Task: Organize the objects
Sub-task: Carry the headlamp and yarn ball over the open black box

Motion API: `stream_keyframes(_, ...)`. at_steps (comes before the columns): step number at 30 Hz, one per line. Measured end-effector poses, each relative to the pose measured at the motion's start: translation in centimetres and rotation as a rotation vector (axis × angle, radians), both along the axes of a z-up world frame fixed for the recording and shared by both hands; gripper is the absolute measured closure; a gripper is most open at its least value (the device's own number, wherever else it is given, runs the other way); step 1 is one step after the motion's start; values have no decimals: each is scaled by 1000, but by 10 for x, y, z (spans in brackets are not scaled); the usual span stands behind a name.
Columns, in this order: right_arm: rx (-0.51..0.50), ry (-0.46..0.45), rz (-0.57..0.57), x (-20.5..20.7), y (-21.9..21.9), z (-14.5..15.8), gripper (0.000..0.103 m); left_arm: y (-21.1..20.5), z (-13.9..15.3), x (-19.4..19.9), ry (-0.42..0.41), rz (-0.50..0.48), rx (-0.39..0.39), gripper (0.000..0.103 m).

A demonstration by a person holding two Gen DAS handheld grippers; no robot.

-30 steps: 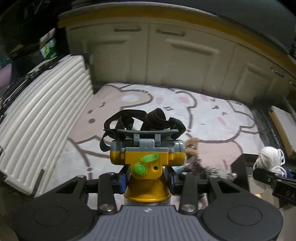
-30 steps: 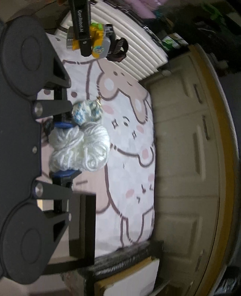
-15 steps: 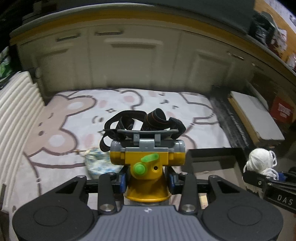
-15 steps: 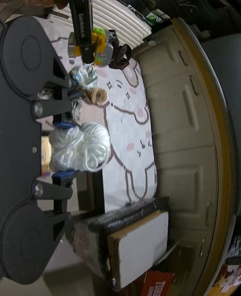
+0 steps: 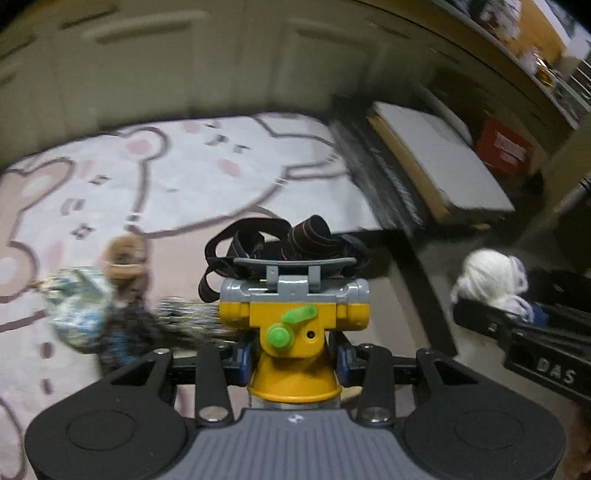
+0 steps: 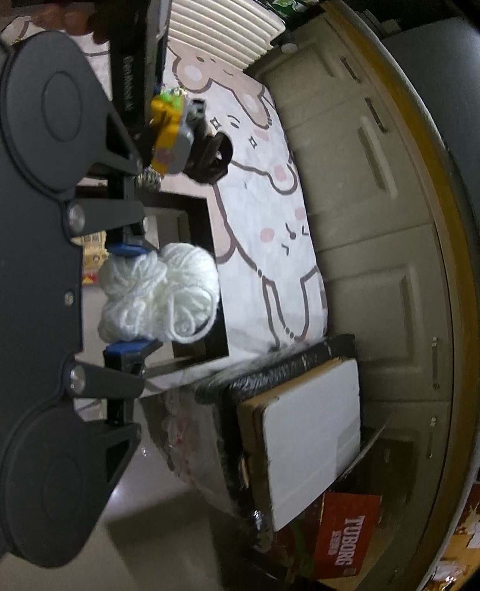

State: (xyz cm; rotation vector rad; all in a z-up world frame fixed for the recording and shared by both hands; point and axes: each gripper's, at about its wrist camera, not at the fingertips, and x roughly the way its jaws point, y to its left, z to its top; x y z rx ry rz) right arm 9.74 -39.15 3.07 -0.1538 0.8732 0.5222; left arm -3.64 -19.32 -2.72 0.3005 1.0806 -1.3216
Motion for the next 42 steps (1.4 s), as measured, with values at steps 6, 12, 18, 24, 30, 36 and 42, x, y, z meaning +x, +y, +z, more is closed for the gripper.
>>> stream_keyframes(6,-22,17,-46,15,-19,-7,59,-21,-14,-27,129,-55,23,61)
stream_keyframes(12,-45,40,-45,25,-25,-18,59,-41,-30,-42,128,-57,90,61)
stream_keyframes(18,-66,67,2,27,-17,-26,59,-58,-38,-23,106,60,115,61)
stream_keyframes(24,-74,97,58,24,-3,-33,59,-73,-47,-4,113,141,118,61)
stream_keyframes(30,-103,122,75,25,2,-42,59,-85,-62,-4,111,169,164,61)
stream_keyframes(36,-119,146,68,30,2,-51,59,-88,-69,-3,141,207,150,45)
stream_keyframes(42,-137,182,72,33,5,-62,59,-81,-50,-5,87,199,102,27)
